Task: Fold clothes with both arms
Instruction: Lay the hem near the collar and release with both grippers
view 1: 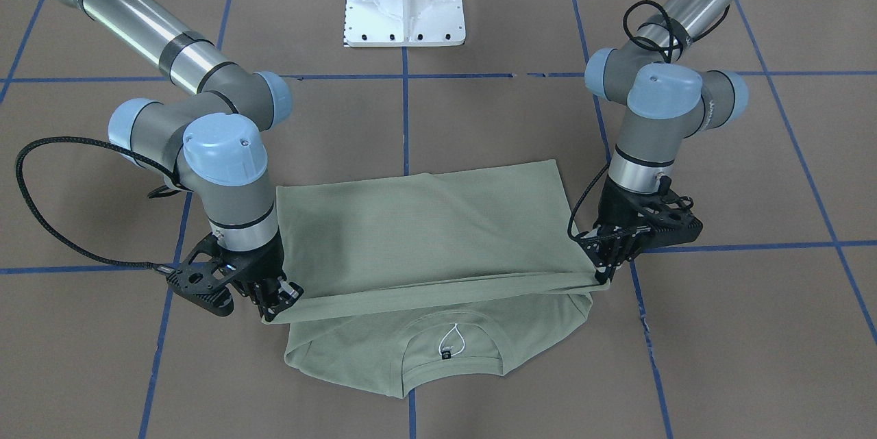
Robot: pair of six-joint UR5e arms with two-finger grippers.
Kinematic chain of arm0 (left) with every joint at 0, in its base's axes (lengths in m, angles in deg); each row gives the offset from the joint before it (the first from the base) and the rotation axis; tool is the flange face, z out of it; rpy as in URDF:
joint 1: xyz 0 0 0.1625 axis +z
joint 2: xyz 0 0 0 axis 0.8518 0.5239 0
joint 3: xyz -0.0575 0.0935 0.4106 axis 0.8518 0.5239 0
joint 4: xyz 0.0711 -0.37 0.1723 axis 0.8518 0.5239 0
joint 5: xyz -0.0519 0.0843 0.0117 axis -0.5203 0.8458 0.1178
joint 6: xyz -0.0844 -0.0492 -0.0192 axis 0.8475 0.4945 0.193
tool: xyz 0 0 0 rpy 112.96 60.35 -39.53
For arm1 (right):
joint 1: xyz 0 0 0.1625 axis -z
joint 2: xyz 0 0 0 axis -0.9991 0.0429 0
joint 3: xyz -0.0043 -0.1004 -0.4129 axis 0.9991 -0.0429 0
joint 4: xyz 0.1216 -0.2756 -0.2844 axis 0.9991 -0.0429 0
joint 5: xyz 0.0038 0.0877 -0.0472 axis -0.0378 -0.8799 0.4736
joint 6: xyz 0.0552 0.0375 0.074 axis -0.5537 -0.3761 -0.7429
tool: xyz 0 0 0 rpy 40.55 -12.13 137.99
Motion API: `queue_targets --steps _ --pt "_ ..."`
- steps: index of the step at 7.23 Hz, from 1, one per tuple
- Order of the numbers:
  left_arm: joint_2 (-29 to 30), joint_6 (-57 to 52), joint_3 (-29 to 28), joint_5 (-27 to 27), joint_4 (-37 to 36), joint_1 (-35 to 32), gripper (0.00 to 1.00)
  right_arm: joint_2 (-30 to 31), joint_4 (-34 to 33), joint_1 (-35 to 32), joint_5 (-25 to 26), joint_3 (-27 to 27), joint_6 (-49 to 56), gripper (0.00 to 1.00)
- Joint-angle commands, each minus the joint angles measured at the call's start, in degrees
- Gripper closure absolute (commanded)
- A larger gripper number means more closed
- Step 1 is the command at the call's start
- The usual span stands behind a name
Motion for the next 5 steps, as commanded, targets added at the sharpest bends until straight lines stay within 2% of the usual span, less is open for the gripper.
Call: queue_targets --steps 1,2,3,4,5 --pt "0.5 0.3 -1.6 0.2 0.9 -0.3 1.00 -0.5 0.5 -0.1 0.2 -2.6 1.4 1.00" --pt "0.7 0.3 -2.1 0.2 0.9 -0.3 1.00 -0.5 0.5 -0.2 0.3 -2.8 2.8 1.00" --pt "0.7 0.3 -2.2 0.2 0.9 -0.3 0.94 -0.7 0.5 -0.2 0.3 -2.8 2.8 1.00" --pt "0.7 0.3 -2.2 0.2 1.0 -0.4 0.82 -1.2 0.5 -0.1 0.4 -3.1 3.4 0.33" --pt "0.7 0.2 -2.2 0.2 2.6 -0.7 0.64 -1.4 0.5 -0.2 0.4 -3.1 3.6 0.31"
